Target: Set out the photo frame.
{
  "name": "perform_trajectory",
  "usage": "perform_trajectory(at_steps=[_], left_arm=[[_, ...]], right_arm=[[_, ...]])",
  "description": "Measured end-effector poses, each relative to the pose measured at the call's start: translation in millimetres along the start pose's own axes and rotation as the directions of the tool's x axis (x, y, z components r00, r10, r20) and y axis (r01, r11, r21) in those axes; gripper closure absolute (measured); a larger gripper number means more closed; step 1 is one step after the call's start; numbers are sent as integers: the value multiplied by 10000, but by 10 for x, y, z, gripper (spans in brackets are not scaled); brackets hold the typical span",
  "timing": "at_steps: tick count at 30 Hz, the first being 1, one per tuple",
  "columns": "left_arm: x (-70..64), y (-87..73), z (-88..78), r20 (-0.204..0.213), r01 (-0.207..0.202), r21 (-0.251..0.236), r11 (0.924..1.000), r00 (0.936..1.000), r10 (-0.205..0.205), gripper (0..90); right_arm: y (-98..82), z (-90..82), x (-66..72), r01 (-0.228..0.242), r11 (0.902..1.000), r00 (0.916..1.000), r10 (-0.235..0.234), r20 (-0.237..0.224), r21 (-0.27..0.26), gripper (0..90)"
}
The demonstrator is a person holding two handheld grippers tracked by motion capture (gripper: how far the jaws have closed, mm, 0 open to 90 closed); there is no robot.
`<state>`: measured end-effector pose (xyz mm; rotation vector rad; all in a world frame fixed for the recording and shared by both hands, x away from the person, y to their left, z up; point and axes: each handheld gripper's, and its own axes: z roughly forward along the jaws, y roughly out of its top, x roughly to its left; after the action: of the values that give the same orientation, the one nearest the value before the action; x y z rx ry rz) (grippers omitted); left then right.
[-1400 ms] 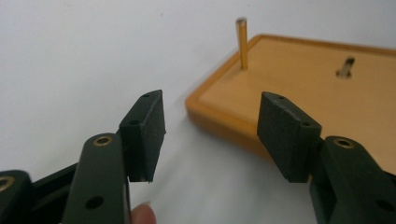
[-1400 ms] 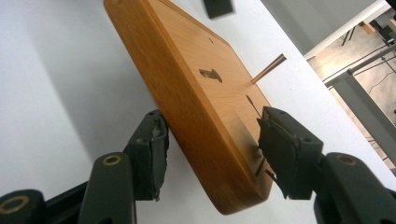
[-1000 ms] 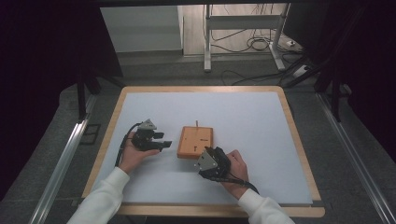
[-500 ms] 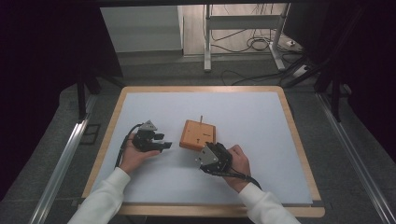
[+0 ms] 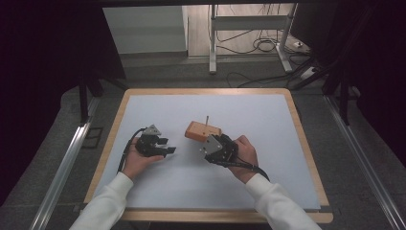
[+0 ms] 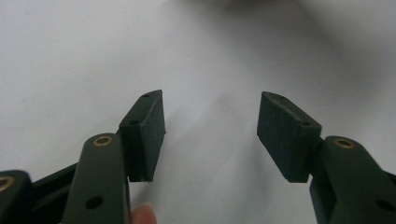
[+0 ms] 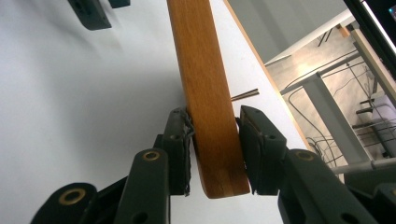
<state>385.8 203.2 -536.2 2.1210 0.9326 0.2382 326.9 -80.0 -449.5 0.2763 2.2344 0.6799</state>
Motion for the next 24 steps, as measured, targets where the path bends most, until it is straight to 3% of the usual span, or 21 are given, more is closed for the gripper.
perform_trajectory(at_steps=[11, 17, 20, 24], left_arm=[[12, -11, -12, -78, 52, -38, 10000, 10000, -52, 414], [27, -24, -11, -73, 72, -23, 10000, 9999, -73, 414], [37, -30, -15, -79, 97, -8, 10000, 9999, -97, 414], [34, -30, -17, -85, 98, -35, 9999, 9999, -99, 414]], right_arm=[[77, -2, -178, -136, 9996, 9999, 139, -103, 254, 695], [92, -32, -172, 103, 9995, 9996, -95, -248, 289, 697], [107, -104, -172, 67, 9998, 9989, -57, -464, 213, 698], [125, -268, -190, -90, 9999, 9938, 97, -1110, 67, 698]])
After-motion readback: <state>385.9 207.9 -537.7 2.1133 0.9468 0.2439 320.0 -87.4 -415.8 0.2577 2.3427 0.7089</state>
